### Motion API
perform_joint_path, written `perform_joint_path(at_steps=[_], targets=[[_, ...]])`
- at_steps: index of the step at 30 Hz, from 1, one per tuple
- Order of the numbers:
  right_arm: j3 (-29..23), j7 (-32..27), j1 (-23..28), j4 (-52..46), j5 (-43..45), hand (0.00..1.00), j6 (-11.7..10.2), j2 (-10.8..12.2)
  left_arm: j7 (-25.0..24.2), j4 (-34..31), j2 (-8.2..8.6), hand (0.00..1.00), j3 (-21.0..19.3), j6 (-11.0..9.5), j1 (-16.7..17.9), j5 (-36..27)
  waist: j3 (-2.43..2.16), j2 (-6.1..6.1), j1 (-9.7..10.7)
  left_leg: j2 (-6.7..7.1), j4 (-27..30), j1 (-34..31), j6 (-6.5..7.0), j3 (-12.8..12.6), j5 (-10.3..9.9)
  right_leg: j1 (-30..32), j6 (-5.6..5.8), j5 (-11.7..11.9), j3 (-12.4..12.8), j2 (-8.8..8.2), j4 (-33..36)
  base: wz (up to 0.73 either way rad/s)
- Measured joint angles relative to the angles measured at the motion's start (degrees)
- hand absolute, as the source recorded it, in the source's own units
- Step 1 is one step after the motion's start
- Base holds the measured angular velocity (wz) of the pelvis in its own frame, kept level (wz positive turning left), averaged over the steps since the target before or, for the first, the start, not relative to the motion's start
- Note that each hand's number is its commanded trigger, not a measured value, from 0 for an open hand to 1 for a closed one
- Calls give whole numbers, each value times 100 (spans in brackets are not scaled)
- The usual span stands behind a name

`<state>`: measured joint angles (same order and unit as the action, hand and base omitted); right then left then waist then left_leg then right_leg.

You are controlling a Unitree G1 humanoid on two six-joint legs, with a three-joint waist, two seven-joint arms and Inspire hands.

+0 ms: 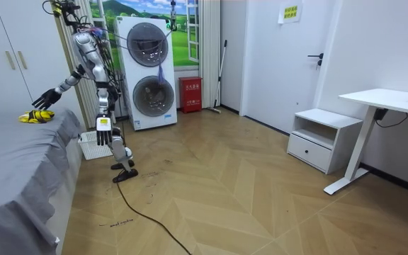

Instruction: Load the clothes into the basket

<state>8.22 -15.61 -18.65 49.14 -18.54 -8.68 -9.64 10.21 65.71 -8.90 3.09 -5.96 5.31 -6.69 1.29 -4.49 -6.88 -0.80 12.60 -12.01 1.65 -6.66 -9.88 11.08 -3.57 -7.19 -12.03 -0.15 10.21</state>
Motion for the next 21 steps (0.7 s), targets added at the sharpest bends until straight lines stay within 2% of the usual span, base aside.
perform_joint_path(at_steps=[4, 8, 9, 12, 19, 21], targets=[[-11, -119, -459, 784, -71, 0, 3, -111, -1, -43, -8, 0, 91, 69, -42, 5, 16, 25, -27, 18, 26, -89, 2, 159, 3, 31, 0, 0, -197, -23, 30, 22], [-190, -351, -856, 1383, 178, 0, 32, -416, -6, -130, -17, 0, 222, 152, -75, 0, 55, 68, -119, 69, 90, -345, 45, 304, 34, 202, 4, 1, -335, -74, 54, 19], [-275, -446, -925, 1500, 276, 0, 38, -462, -6, -127, -30, 0, 272, 193, -83, -6, 85, 75, -126, 80, 98, -376, 53, 354, 41, 209, 6, 2, -389, -85, 54, 20], [-289, -662, -1007, 1602, 306, 0, 63, -539, -10, -125, -80, 0, 404, 227, -82, -30, 100, 57, -202, 87, 104, -470, 54, 378, 49, 305, 7, 2, -400, -90, 64, 6], [-521, -935, -1303, 1867, 311, 0, 115, -658, -10, -135, -46, 0, 447, 304, -164, -34, 119, 49, -227, 112, 67, -667, 60, 391, 101, 516, 7, 2, -438, -117, 73, 2], [-522, -932, -1396, 2048, 310, 0, 112, -793, -8, -135, -43, 0, 449, 301, -272, -5, 165, 47, -250, 119, 45, -676, 70, 399, 110, 536, 9, 2, -439, -126, 70, 0]])
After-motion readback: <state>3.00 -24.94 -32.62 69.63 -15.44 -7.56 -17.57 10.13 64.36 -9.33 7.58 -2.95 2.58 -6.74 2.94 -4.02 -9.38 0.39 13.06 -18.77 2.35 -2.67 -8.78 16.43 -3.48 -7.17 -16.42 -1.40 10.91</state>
